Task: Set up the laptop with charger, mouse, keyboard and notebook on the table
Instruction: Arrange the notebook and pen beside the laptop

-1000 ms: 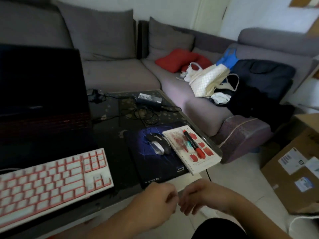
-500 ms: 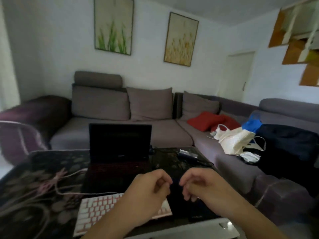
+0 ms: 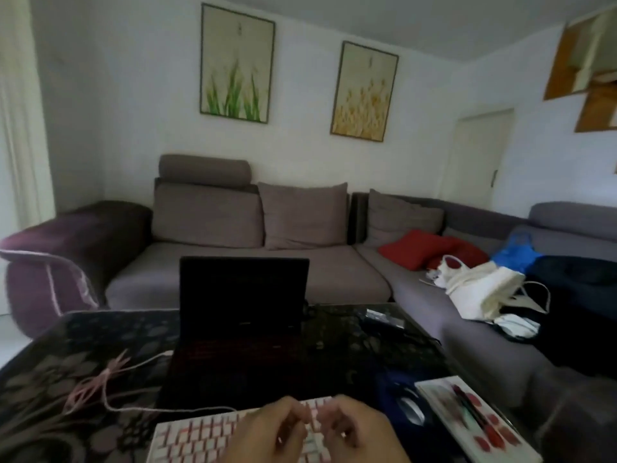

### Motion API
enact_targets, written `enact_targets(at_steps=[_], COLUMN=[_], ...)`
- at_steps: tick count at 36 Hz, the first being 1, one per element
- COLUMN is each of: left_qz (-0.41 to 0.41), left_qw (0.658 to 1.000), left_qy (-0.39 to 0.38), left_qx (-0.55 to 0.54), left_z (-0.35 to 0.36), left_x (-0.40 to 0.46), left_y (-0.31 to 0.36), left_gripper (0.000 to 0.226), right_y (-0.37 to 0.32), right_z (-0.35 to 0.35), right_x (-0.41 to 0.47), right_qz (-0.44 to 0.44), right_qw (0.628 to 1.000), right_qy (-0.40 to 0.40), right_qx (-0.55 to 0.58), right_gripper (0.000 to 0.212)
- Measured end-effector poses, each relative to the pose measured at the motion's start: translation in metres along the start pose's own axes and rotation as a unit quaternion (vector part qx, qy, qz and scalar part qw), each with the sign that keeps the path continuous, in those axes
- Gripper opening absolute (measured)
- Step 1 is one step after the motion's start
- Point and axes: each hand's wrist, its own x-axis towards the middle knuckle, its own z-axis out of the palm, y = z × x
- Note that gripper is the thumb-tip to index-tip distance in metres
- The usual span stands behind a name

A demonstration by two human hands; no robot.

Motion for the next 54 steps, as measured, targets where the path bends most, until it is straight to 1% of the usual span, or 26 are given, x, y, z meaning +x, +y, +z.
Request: enact_targets(at_steps=[2,3,5,7,10,13,17,20,22,26,30,33,34,36,37,39,40,42,44,45,47,48,49,51,53,54], left_qz=[-0.015,-0.015,-0.002,0.014,0.023,0.028,0.036,0.041,0.034,0.011,-0.034,-0.093,-0.113,-0.145,-0.162,-0.187,-0.203,-0.240,-0.282,-0.297,-0.309,-0.314,-0.320,-0.334,-0.331,-0.321], left_qw=[0.999,0.999,0.998,0.998,0.997,0.996,0.993,0.989,0.986,0.977,0.964,0.950,0.945,0.938,0.933,0.922,0.919,0.912,0.898,0.892,0.883,0.877,0.874,0.875,0.884,0.890], left_qy=[-0.034,-0.041,-0.044,-0.045,-0.067,-0.079,-0.108,-0.139,-0.162,-0.205,-0.240,-0.265,-0.268,-0.267,-0.269,-0.268,-0.257,-0.234,-0.218,-0.201,-0.182,-0.181,-0.185,-0.182,-0.163,-0.152], left_qx=[0.018,0.023,0.041,0.041,0.030,0.007,-0.004,-0.007,-0.022,-0.061,-0.109,-0.137,-0.146,-0.165,-0.178,-0.207,-0.222,-0.237,-0.258,-0.273,-0.302,-0.314,-0.316,-0.298,-0.287,-0.285], left_z=[0.020,0.027,0.046,0.064,0.088,0.111,0.145,0.167,0.186,0.236,0.282,0.310,0.320,0.337,0.343,0.350,0.352,0.360,0.361,0.363,0.369,0.371,0.374,0.378,0.384,0.386], left_x=[0.022,0.031,0.052,0.075,0.102,0.115,0.129,0.135,0.137,0.138,0.140,0.144,0.145,0.148,0.149,0.149,0.150,0.154,0.156,0.158,0.164,0.167,0.170,0.175,0.180,0.182], left_y=[-0.016,-0.020,-0.028,-0.033,-0.035,-0.035,-0.030,-0.021,-0.013,0.004,0.016,0.024,0.027,0.034,0.040,0.051,0.056,0.060,0.068,0.071,0.077,0.080,0.083,0.086,0.084,0.082], left_gripper=[0.014,0.017,0.023,0.027,0.025,0.024,0.025,0.024,0.026,0.022,0.019,0.014,0.017,0.033,0.032,0.014,0.013,0.019,0.009,0.011,0.030,0.027,0.017,0.004,0.003,0.008], right_y=[0.020,0.024,0.040,0.062,0.097,0.131,0.171,0.200,0.225,0.253,0.260,0.259,0.259,0.260,0.261,0.262,0.263,0.263,0.263,0.263,0.265,0.266,0.266,0.267,0.267,0.267], right_z=[-0.009,-0.016,-0.034,-0.050,-0.076,-0.107,-0.164,-0.200,-0.213,-0.214,-0.213,-0.214,-0.215,-0.217,-0.217,-0.217,-0.217,-0.215,-0.215,-0.214,-0.215,-0.214,-0.214,-0.214,-0.214,-0.215], right_x=[0.018,0.024,0.038,0.055,0.085,0.099,0.112,0.119,0.125,0.125,0.128,0.131,0.131,0.130,0.130,0.130,0.129,0.130,0.129,0.129,0.128,0.127,0.127,0.126,0.125,0.124], right_qz=[0.016,0.009,-0.025,-0.022,-0.011,0.020,0.075,0.159,0.188,0.217,0.218,0.236,0.242,0.252,0.257,0.268,0.272,0.277,0.280,0.280,0.280,0.279,0.277,0.272,0.267,0.265], right_qw=[0.998,0.997,0.993,0.988,0.986,0.981,0.948,0.923,0.911,0.900,0.900,0.896,0.895,0.891,0.890,0.889,0.889,0.891,0.900,0.904,0.908,0.909,0.910,0.914,0.917,0.918], right_qy=[-0.042,-0.042,-0.026,-0.010,0.017,0.077,0.191,0.214,0.203,0.126,0.114,0.088,0.080,0.072,0.074,0.076,0.077,0.087,0.108,0.114,0.108,0.105,0.104,0.101,0.096,0.094], right_qx=[-0.048,-0.071,-0.115,-0.152,-0.163,-0.179,-0.243,-0.277,-0.308,-0.356,-0.360,-0.365,-0.366,-0.371,-0.370,-0.363,-0.359,-0.348,-0.315,-0.302,-0.293,-0.292,-0.290,-0.285,-0.281,-0.280], right_gripper=[0.026,0.027,0.026,0.024,0.027,0.034,0.021,0.018,0.024,0.039,0.038,0.035,0.035,0.036,0.037,0.038,0.038,0.038,0.037,0.038,0.041,0.041,0.042,0.044,0.046,0.047])
